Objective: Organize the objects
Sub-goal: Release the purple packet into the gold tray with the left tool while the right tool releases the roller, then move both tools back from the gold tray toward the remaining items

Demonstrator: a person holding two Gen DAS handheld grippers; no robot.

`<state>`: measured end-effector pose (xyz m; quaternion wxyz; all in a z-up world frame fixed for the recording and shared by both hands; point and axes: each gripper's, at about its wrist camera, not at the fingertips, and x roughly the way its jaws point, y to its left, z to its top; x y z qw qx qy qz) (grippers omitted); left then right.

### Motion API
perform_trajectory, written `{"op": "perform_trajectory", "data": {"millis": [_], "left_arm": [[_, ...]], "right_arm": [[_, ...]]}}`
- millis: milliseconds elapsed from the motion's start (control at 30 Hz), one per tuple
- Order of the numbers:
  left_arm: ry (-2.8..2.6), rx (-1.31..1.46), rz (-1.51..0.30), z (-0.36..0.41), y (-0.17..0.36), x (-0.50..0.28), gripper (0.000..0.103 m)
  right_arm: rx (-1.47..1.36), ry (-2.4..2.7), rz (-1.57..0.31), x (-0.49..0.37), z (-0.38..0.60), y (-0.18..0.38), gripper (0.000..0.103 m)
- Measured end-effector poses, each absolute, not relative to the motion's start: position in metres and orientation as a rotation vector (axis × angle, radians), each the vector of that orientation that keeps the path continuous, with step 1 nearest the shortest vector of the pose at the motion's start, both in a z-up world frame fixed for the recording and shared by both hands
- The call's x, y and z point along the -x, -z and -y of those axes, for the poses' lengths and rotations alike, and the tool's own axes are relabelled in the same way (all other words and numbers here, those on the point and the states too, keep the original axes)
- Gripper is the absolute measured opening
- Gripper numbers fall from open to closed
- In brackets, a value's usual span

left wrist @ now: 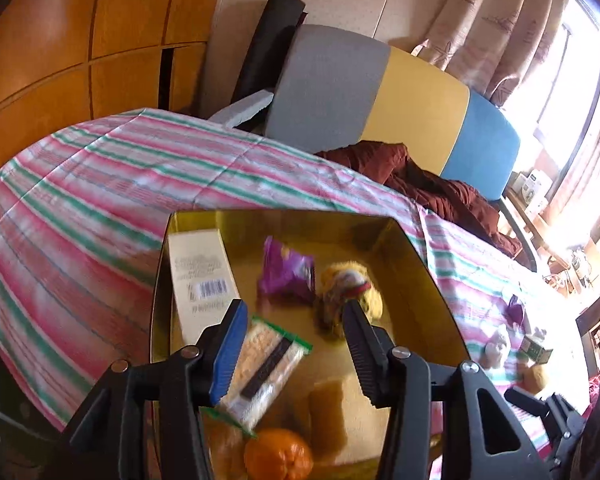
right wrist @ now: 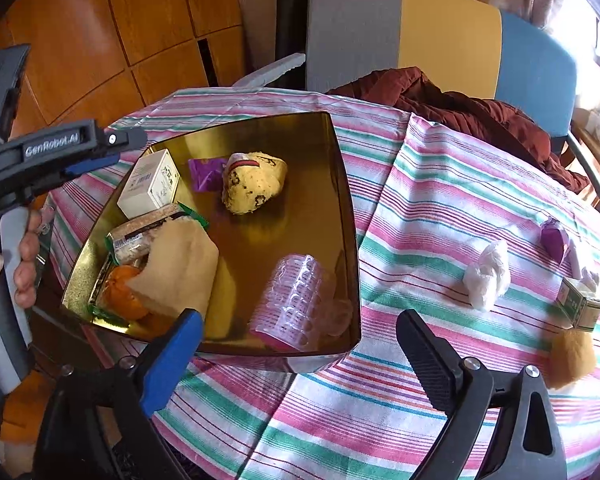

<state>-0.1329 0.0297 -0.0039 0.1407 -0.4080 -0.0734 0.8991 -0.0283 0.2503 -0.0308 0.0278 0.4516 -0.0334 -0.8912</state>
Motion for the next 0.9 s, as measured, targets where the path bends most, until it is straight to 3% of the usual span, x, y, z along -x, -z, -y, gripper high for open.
{"op": "perform_trajectory", "data": {"millis": [133, 900], "left_arm": [[-2.586, 1.188, 0.175, -0.035, 0.01, 0.113, 0.05], [-2.638, 1.065, -0.093, -0.063, 0.003, 0.051, 0.05]], "right_arm": [[-1.378, 2.764, 0.091, 0.027, -0.248, 0.029, 0.103], [-1.286, 2.895, 0.049, 0.013, -0.245, 0.014, 0.103]]}}
